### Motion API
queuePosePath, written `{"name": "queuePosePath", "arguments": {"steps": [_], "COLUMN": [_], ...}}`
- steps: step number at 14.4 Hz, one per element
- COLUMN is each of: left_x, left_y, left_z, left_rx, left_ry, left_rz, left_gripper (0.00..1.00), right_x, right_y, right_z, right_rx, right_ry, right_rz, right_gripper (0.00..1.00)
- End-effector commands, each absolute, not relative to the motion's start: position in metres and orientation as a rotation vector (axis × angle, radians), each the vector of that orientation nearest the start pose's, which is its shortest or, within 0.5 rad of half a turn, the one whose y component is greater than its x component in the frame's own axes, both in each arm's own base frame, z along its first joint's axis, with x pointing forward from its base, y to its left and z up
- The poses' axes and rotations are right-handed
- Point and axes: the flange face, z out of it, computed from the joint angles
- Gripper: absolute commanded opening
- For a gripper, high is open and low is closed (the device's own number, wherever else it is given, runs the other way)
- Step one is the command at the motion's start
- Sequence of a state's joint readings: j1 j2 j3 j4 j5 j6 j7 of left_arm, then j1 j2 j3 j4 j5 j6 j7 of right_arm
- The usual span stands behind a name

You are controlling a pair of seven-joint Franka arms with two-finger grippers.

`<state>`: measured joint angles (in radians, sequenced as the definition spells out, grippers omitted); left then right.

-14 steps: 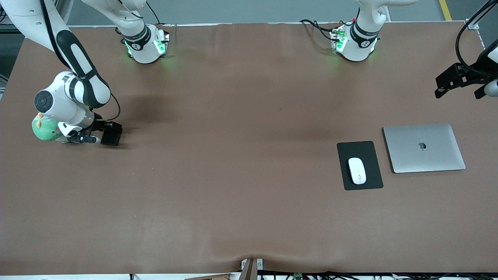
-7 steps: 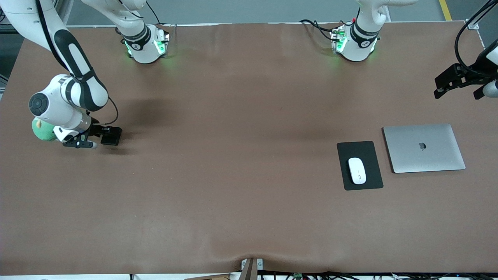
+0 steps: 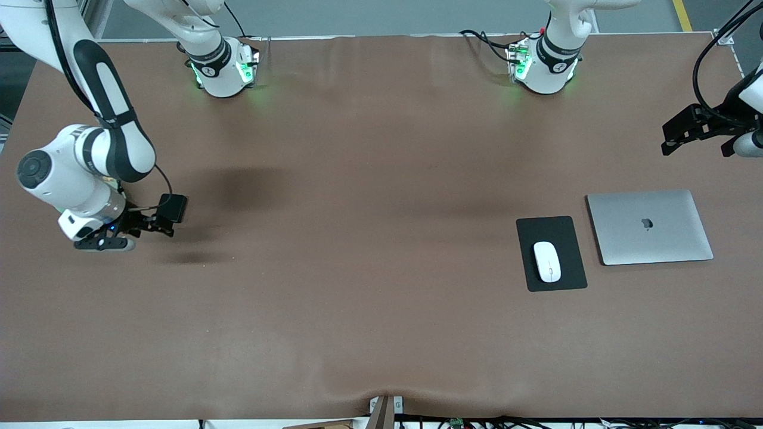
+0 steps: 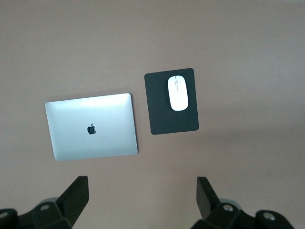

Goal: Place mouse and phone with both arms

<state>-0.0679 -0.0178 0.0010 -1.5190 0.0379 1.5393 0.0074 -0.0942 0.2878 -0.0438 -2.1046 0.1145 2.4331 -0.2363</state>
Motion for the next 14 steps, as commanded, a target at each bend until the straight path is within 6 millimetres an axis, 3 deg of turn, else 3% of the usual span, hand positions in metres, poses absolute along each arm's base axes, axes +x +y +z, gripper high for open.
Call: {"name": "queuePosePath", "arguments": {"steps": [1,3,5,8,11,13,14], "left_x": [0.547,0.547,0.548,0.548,0.545,0.545,0.545], "left_y": [-0.030,-0.033,-0.033,-0.030,-0.031,-0.031,-0.030], "left_z": [0.663,0.663,0.663,0.664,0.669,0.669,0.667], "left_rx": [-3.125,-3.124,-3.123,-3.123,-3.123,-3.129,-3.127], "left_ry": [0.099,0.104,0.104,0.097,0.104,0.107,0.112], "left_rz": [-0.082,-0.082,-0.092,-0.101,-0.116,-0.116,-0.104], "left_gripper": [1.00,1.00,1.00,1.00,1.00,1.00,1.00], "right_x": [0.622,0.648,0.664,0.670,0.676,0.666,0.663], "right_y": [-0.079,-0.078,-0.078,-0.073,-0.070,-0.064,-0.061], "right_z": [0.342,0.389,0.421,0.468,0.527,0.554,0.555], "right_rx": [-3.061,-3.042,-3.032,-3.050,-3.084,-3.085,-3.080], "right_ry": [-0.068,-0.101,-0.121,-0.153,-0.169,-0.180,-0.183], "right_rz": [-0.003,0.075,0.115,0.096,-0.044,-0.084,-0.054], "right_gripper": [1.00,1.00,1.00,1.00,1.00,1.00,1.00]}}
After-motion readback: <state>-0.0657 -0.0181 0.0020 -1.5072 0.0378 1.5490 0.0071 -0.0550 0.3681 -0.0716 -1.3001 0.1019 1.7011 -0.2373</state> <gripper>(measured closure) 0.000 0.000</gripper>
